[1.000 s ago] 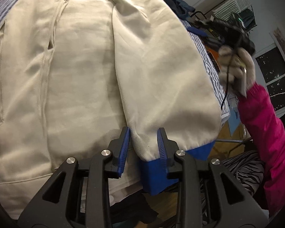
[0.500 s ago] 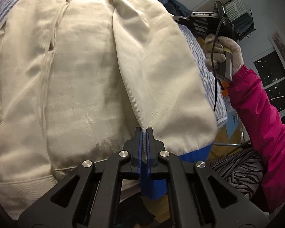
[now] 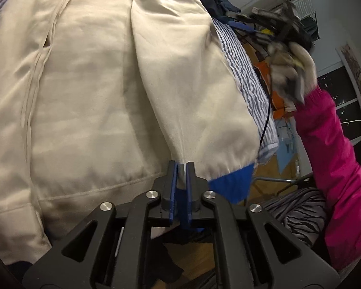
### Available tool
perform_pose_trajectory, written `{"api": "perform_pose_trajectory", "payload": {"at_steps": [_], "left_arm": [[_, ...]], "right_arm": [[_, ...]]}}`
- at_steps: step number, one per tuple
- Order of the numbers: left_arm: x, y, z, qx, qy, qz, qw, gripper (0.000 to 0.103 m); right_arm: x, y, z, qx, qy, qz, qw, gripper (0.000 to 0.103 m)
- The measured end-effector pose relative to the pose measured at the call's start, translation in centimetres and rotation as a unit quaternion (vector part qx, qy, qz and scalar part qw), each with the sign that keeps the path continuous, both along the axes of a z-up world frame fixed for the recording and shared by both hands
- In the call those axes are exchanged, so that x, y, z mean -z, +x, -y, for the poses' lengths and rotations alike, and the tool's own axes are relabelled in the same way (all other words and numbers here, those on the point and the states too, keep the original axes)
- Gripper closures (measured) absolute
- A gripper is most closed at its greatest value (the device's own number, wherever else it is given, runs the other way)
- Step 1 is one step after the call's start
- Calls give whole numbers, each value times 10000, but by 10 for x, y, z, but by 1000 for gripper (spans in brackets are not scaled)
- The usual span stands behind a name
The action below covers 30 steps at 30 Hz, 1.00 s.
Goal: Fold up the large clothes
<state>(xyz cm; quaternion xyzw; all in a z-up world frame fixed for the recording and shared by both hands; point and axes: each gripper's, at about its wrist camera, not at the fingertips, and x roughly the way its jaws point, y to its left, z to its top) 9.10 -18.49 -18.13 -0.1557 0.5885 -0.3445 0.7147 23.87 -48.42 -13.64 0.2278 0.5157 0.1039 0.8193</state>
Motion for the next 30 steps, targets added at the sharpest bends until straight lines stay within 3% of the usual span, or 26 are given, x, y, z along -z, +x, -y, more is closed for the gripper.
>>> {"api": "perform_pose_trajectory", "payload": {"at_steps": [6, 10, 12, 13, 14, 16, 18, 22, 24, 30], "left_arm": [[8, -2, -9, -9, -226, -252, 9994, 91], [8, -6, -3, 54, -324, -291, 9990, 91], [7, -5, 2, 64, -352, -310, 9989, 91], [8, -6, 4, 71, -371, -332, 9987, 91], [9, -7, 7, 83, -408, -371, 9984, 92], [9, -9, 11, 102, -425, -383, 9983, 96], [4, -11, 14, 104, -427, -332, 9985, 97], [-16, -17, 23, 78, -644, -200, 9977, 98], [-19, -19, 35, 200, -556, -48, 9982, 98], [7, -19, 48, 331, -28, -145, 9993, 98]], "right_arm": [[-10, -92, -30, -882, 407, -237, 9950, 67], [4, -147, -55, -1315, 641, -557, 9877, 55], [17, -163, -69, -1438, 609, -768, 9847, 55], [24, -168, -73, -1482, 626, -870, 9831, 62], [33, -173, -79, -1534, 718, -978, 9807, 81], [42, -177, -83, -1490, 767, -1100, 9797, 99], [38, -180, -81, -1404, 720, -1085, 9815, 102], [4, -185, -67, -1328, 628, -765, 9862, 102], [-2, -183, -58, -1309, 499, -691, 9877, 102], [46, -177, -64, -1488, -160, -1273, 9805, 98]]}}
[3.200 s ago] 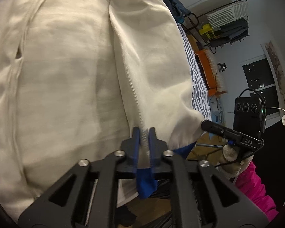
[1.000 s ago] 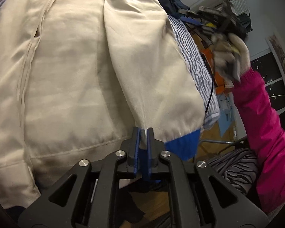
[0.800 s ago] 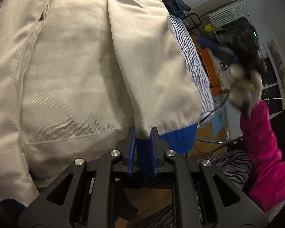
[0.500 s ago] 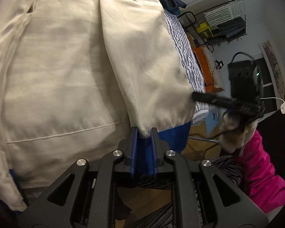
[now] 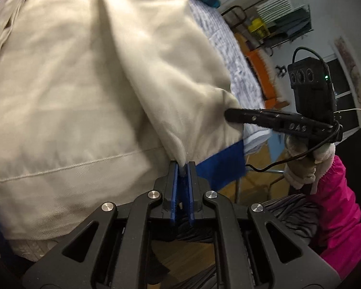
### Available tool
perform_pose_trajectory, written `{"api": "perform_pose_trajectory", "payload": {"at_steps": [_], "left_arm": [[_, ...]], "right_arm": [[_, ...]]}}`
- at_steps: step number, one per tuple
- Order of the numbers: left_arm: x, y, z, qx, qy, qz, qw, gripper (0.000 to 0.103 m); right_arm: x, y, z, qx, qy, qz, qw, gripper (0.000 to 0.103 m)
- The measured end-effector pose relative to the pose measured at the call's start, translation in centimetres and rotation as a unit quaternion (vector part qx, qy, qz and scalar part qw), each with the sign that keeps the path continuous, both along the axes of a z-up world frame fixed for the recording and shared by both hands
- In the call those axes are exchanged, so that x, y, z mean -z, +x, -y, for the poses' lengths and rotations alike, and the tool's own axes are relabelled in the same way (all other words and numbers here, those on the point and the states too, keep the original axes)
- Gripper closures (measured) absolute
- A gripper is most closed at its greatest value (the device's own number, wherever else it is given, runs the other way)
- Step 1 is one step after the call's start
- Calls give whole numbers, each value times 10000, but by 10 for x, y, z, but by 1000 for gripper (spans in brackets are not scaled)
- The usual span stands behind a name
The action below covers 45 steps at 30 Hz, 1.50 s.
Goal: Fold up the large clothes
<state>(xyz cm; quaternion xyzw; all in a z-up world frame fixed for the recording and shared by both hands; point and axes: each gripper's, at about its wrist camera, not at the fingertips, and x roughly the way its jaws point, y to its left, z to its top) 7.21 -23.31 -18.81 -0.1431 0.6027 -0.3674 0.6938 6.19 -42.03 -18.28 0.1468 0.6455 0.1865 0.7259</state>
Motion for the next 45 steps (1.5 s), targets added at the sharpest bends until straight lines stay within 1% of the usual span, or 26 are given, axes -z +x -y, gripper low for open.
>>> {"api": "perform_pose_trajectory", "payload": {"at_steps": [1, 2, 5, 8, 11, 12, 14, 16, 17, 19, 21, 22, 23, 25, 27, 29, 30, 33, 35, 36, 37, 38, 39, 40, 42, 45], "left_arm": [[-1, -1, -3, 2, -14, 8, 10000, 98], [-3, -2, -5, -4, -2, 34, 10000, 98], [-13, -8, -17, 24, 108, 241, 9996, 98], [-28, -18, -27, 20, 162, 587, 9981, 98], [-47, -18, -25, -4, 180, 1003, 9948, 98], [-50, -15, -22, 6, 188, 1103, 9937, 98], [-52, -3, -11, -35, 208, 1153, 9931, 98], [-53, 6, 1, -40, 211, 1247, 9920, 98], [-53, 10, 7, -14, 253, 1328, 9908, 98], [-45, 19, 16, 104, 268, 1333, 9907, 98], [-34, 28, 29, 138, 389, 1313, 9905, 98], [-26, 32, 37, 171, 449, 1290, 9905, 98], [-18, 35, 44, 207, 521, 1238, 9907, 98], [2, 39, 53, 249, 647, 1042, 9921, 98], [9, 38, 56, 222, 668, 1027, 9922, 98], [2, 38, 54, 193, 602, 1023, 9927, 98], [-7, 37, 49, 50, 507, 1116, 9924, 98], [-18, 36, 36, -286, 447, 1349, 9894, 98], [-10, 38, 39, -247, 577, 1355, 9888, 98], [1, 40, 43, -144, 688, 1233, 9899, 98], [16, 42, 47, 3, 702, 1036, 9921, 98], [17, 41, 47, -37, 632, 1189, 9909, 98], [17, 41, 47, 23, 674, 1176, 9908, 98], [14, 42, 46, 30, 651, 1087, 9919, 98], [6, 41, 36, -149, 483, 952, 9942, 98], [-22, 41, 6, -499, 220, 1096, 9925, 98]], "right_arm": [[3, -2, 1, -19, 21, -24, 10000, 95], [1, -4, 4, -39, 38, 12, 10000, 85], [-10, -10, 25, 289, 150, 298, 9990, 67], [-2, -17, 47, 569, 398, 169, 9974, 64], [10, -21, 59, 703, 680, -30, 9952, 61], [14, -23, 61, 753, 842, -84, 9936, 60], [17, -28, 59, 802, 1071, -134, 9909, 58], [19, -31, 58, 777, 1203, -153, 9896, 58], [19, -33, 57, 764, 1218, -151, 9895, 58], [22, -36, 53, 715, 1174, -148, 9904, 58], [19, -39, 49, 681, 1080, -82, 9918, 66], [17, -39, 43, 650, 963, -55, 9932, 77], [15, -35, 35, 643, 871, -29, 9941, 82], [9, -37, 29, 623, 783, 67, 9950, 89], [2, -37, 24, 586, 607, 170, 9963, 91], [-2, -37, 19, 636, 483, 201, 9966, 92], [-4, -38, 19, 689, 477, 203, 9963, 92], [-16, -38, 16, 792, 467, 322, 9952, 93], [-26, -40, 14, 807, 492, 453, 9945, 93], [-32, -40, 11, 790, 491, 552, 9941, 93], [-37, -41, 10, 761, 466, 625, 9940, 93], [-42, -42, 6, 730, 430, 704, 9939, 93], [-47, -41, 0, 671, 318, 786, 9941, 93], [-50, -39, -5, 629, 235, 832, 9943, 94], [-54, -35, -13, 578, 76, 906, 9942, 94], [-61, -27, -29, 451, -155, 1023, 9936, 94]]}}
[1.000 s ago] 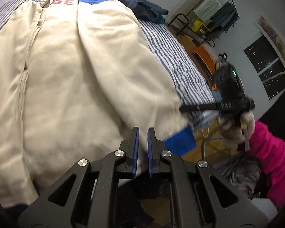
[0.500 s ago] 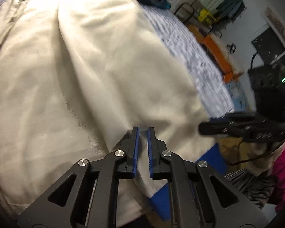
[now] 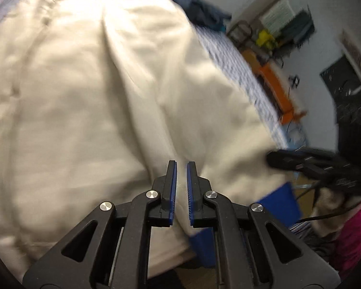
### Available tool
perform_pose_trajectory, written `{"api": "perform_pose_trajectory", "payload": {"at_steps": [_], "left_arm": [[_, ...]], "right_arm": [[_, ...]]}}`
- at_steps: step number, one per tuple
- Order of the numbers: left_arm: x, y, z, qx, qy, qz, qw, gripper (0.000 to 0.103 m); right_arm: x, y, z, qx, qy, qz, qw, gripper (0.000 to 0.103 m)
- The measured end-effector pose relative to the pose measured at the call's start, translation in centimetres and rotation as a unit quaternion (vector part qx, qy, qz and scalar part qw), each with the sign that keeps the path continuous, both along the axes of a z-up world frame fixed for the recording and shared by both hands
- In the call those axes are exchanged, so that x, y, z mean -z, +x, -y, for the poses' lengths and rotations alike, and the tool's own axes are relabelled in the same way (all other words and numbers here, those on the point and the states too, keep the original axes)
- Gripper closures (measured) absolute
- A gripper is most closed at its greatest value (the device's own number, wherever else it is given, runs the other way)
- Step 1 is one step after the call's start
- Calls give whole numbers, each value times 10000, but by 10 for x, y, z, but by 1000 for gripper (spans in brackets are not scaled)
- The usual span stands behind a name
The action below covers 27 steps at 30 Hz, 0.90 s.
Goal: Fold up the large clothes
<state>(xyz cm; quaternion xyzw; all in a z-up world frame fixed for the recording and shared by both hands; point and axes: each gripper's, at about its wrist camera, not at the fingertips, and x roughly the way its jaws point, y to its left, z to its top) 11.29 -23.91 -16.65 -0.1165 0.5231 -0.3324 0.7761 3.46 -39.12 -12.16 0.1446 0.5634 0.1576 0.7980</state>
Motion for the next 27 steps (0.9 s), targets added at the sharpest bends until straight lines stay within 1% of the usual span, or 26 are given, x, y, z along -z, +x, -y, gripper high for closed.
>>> {"api": "perform_pose_trajectory", "payload": {"at_steps": [2, 5, 6, 10, 12, 15, 17, 19, 22, 23, 25, 27], "left_arm": [[-15, -1, -22, -228, -182, 97, 9995, 98], [-29, -5, -60, -618, -342, 157, 9974, 98], [-30, -7, -73, -763, -390, 168, 9962, 98], [-36, -9, -120, -1299, -571, 168, 9897, 98], [-36, -8, -143, -1558, -676, 154, 9853, 98], [-35, -9, -166, -1867, -741, 166, 9795, 98], [-33, -11, -184, -2020, -799, 137, 9760, 98], [-30, -13, -198, -2187, -827, 112, 9722, 98], [-24, -14, -211, -2305, -844, 36, 9694, 98], [-21, -13, -215, -2303, -856, -3, 9694, 98], [-16, -15, -218, -2292, -800, -40, 9701, 98], [-13, -14, -216, -2261, -777, -101, 9710, 98]], "right_arm": [[-4, 6, -13, -113, -158, 83, 9998, 94], [-11, 13, -32, -316, -231, 163, 9991, 94], [-13, 12, -35, -393, -275, 196, 9987, 94], [-20, 22, -74, -859, -400, 301, 9950, 94], [-23, 29, -100, -1188, -498, 373, 9910, 94], [-23, 37, -139, -1631, -611, 434, 9838, 94], [-15, 43, -164, -1910, -734, 414, 9780, 94], [5, 50, -191, -2185, -799, 249, 9722, 94], [37, 54, -214, -2464, -1000, 45, 9640, 94], [46, 55, -217, -2497, -1006, -46, 9631, 94], [56, 59, -215, -2440, -883, -232, 9655, 93], [58, 64, -207, -2327, -602, -396, 9699, 87]]}}
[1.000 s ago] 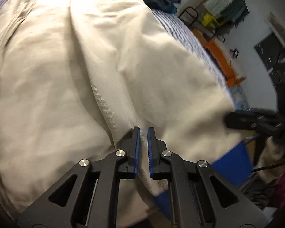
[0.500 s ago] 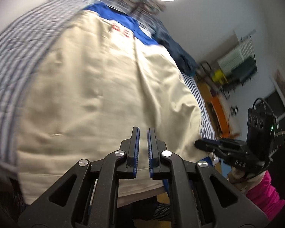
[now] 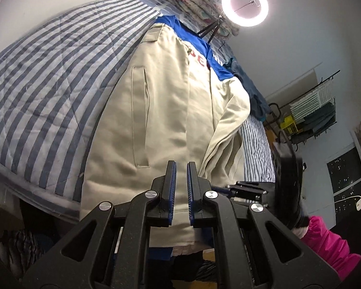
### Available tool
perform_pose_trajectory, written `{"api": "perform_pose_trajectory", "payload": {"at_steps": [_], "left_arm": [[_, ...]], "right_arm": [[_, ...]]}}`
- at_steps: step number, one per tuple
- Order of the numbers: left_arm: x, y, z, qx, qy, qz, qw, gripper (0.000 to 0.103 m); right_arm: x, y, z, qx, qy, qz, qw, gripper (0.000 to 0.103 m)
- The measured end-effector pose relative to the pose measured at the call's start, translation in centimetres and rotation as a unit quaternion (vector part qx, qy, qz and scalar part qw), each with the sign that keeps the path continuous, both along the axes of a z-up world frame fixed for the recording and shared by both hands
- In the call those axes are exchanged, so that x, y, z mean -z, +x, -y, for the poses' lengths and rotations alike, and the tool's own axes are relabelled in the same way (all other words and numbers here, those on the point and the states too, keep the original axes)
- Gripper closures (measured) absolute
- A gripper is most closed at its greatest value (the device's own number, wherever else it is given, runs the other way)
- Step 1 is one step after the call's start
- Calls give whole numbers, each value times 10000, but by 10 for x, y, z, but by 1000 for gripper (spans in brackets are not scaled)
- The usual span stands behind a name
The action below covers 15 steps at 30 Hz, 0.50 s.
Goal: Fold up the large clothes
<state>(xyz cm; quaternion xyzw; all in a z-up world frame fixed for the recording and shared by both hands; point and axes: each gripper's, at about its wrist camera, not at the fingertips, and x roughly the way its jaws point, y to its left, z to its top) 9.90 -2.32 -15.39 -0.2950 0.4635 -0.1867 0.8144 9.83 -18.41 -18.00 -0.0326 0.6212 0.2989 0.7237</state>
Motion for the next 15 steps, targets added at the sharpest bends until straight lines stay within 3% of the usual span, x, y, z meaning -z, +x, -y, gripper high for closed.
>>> {"api": "perform_pose_trajectory", "payload": {"at_steps": [2, 4, 6, 10, 15], "left_arm": [[3, -1, 5, 100, -36, -105, 9999, 95], [3, -1, 15, 270, -28, -143, 9995, 66], [4, 1, 28, 446, 4, -105, 9990, 57], [8, 10, 59, 888, 136, -171, 9958, 53], [16, 19, 100, 1369, 687, -160, 9881, 53]], "right_arm": [[-8, 2, 14, 155, 453, -258, 9985, 71], [-22, 0, 30, 274, 887, -308, 9952, 70], [-44, -5, 58, 412, 1249, -154, 9912, 68], [-59, 1, 110, 957, 1275, 138, 9871, 49], [-48, 36, 194, 2414, 1609, 220, 9567, 47]]}}
